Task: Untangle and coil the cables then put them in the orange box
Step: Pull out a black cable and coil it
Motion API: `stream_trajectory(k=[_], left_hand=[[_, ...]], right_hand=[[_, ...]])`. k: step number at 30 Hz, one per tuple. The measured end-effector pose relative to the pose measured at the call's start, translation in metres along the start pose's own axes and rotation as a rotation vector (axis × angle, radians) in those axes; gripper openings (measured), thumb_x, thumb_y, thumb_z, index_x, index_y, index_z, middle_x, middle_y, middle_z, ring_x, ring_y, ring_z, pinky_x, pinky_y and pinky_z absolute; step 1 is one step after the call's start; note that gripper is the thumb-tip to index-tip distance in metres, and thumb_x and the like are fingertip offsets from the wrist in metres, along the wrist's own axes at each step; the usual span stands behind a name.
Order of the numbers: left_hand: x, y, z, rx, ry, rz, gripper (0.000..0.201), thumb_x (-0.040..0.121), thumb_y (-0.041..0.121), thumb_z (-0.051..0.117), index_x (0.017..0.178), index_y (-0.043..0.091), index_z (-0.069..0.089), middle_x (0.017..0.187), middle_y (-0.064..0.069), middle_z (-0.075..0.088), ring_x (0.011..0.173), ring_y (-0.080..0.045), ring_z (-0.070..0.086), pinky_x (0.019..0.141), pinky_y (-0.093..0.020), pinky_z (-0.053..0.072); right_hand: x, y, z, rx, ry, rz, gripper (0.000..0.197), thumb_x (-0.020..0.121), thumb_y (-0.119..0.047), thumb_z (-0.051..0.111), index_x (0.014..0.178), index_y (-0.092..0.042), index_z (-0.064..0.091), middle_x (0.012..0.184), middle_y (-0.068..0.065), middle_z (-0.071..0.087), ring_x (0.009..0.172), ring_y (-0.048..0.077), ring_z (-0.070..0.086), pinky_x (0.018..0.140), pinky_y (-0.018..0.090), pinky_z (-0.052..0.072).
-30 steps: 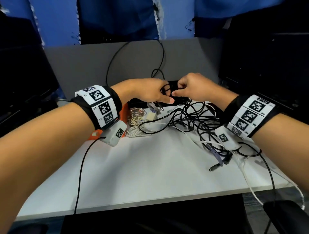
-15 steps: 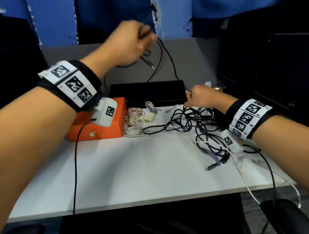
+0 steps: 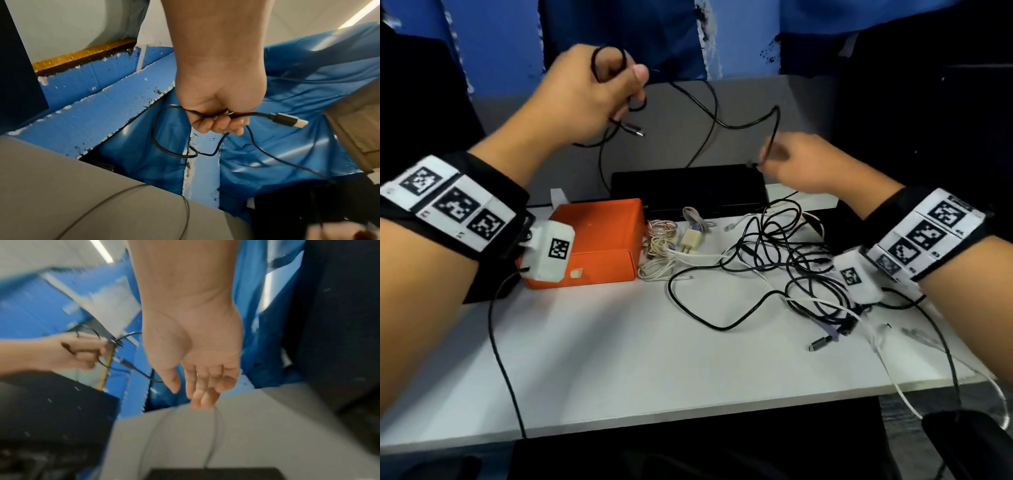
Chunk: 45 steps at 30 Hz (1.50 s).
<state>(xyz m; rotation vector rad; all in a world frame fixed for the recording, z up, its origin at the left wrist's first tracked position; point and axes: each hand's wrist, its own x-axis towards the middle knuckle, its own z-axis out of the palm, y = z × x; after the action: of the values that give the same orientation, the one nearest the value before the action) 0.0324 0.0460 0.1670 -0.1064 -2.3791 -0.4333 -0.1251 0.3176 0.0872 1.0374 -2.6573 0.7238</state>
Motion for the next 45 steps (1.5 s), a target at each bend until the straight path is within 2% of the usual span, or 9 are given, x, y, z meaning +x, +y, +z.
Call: stream_trajectory(k=[4,11,16,22,25,30,34,39,45], left_hand=[[-0.012,0.016,0.016,-0.048,-0.055,-0.020,0.041,0.105,0.048,0.049,0.091,0.016,0.069,0.060,0.001,0.059,0.050,-0.005,0.049,0.056,-0.021,0.040],[-0.047,0.014,0.047,-0.151,-0.062,-0.152,0.019,0.102,0.039,0.057,0.111,0.031,0.072,0.075,0.009,0.070,0.060,0.004,0.055,0.066,-0.024,0.043],[-0.065,0.027,0.049,-0.667,0.036,-0.392,0.034,0.108,0.033,0.046,0.127,0.013,0.064,0.087,0.001,0.053,0.050,-0.009,0.039,0.050,-0.025,0.028],[-0.086,0.066,0.073,-1.263,0.048,-0.509,0.046,0.112,0.033,0.031,0.138,0.005,0.057,0.094,-0.013,0.057,0.066,-0.022,0.055,0.056,-0.032,0.048],[-0.093,0.071,0.083,-1.358,0.235,-0.574,0.043,0.112,0.036,0.033,0.139,0.011,0.054,0.111,-0.013,0.064,0.084,-0.023,0.064,0.070,-0.034,0.057],[-0.105,0.051,0.092,-1.084,0.292,-0.588,0.027,0.111,0.031,0.038,0.113,0.021,0.063,0.122,-0.001,0.071,0.104,-0.015,0.067,0.097,-0.037,0.051],[-0.118,0.043,0.098,-0.943,0.162,-0.656,0.040,0.101,0.056,0.041,0.082,0.036,0.070,0.114,0.001,0.074,0.112,-0.019,0.069,0.102,-0.049,0.052],[-0.132,0.049,0.092,-0.812,0.045,-0.581,0.051,0.107,0.056,0.035,0.101,0.013,0.064,0.087,0.004,0.068,0.083,-0.010,0.071,0.078,-0.033,0.058],[-0.130,0.040,0.068,-0.590,-0.141,-0.493,0.049,0.108,0.051,0.034,0.077,0.016,0.049,0.068,0.005,0.057,0.060,-0.008,0.050,0.064,-0.026,0.041]], right_hand=[[-0.011,-0.074,-0.009,0.518,-0.034,-0.115,0.035,0.098,-0.016,0.048,0.126,-0.034,0.059,0.122,-0.007,0.070,0.102,0.010,0.068,0.088,0.026,0.046],[-0.031,-0.075,0.016,0.706,-0.124,0.028,0.043,0.089,0.009,0.035,0.110,-0.013,0.066,0.084,0.005,0.076,0.067,0.020,0.069,0.065,0.026,0.051],[-0.036,-0.031,0.018,0.240,0.094,0.106,0.063,0.080,0.004,0.038,0.130,-0.027,0.061,0.114,-0.008,0.069,0.113,0.015,0.064,0.103,0.037,0.050],[-0.078,-0.096,0.034,0.839,-0.177,-0.073,0.038,0.098,-0.034,0.057,0.136,-0.030,0.058,0.128,-0.002,0.071,0.118,0.011,0.067,0.109,0.030,0.043],[-0.092,-0.111,0.056,1.080,-0.309,-0.046,0.033,0.104,-0.035,0.054,0.133,-0.019,0.057,0.113,0.005,0.074,0.104,0.028,0.073,0.108,0.047,0.050],[-0.098,-0.110,0.069,1.058,-0.421,-0.038,0.012,0.104,-0.023,0.058,0.105,-0.013,0.065,0.076,0.001,0.062,0.072,0.013,0.060,0.079,0.028,0.056],[-0.095,-0.112,0.079,0.891,-0.306,0.000,0.019,0.102,-0.029,0.062,0.087,-0.019,0.063,0.076,-0.006,0.065,0.078,0.011,0.062,0.086,0.037,0.055],[-0.094,-0.118,0.088,1.036,-0.374,0.030,0.003,0.103,-0.018,0.058,0.100,-0.016,0.059,0.086,-0.004,0.075,0.085,0.017,0.075,0.081,0.027,0.055],[-0.092,-0.115,0.080,1.110,-0.445,-0.041,0.021,0.105,-0.006,0.048,0.087,-0.007,0.057,0.072,-0.001,0.057,0.070,0.015,0.059,0.077,0.029,0.054]])
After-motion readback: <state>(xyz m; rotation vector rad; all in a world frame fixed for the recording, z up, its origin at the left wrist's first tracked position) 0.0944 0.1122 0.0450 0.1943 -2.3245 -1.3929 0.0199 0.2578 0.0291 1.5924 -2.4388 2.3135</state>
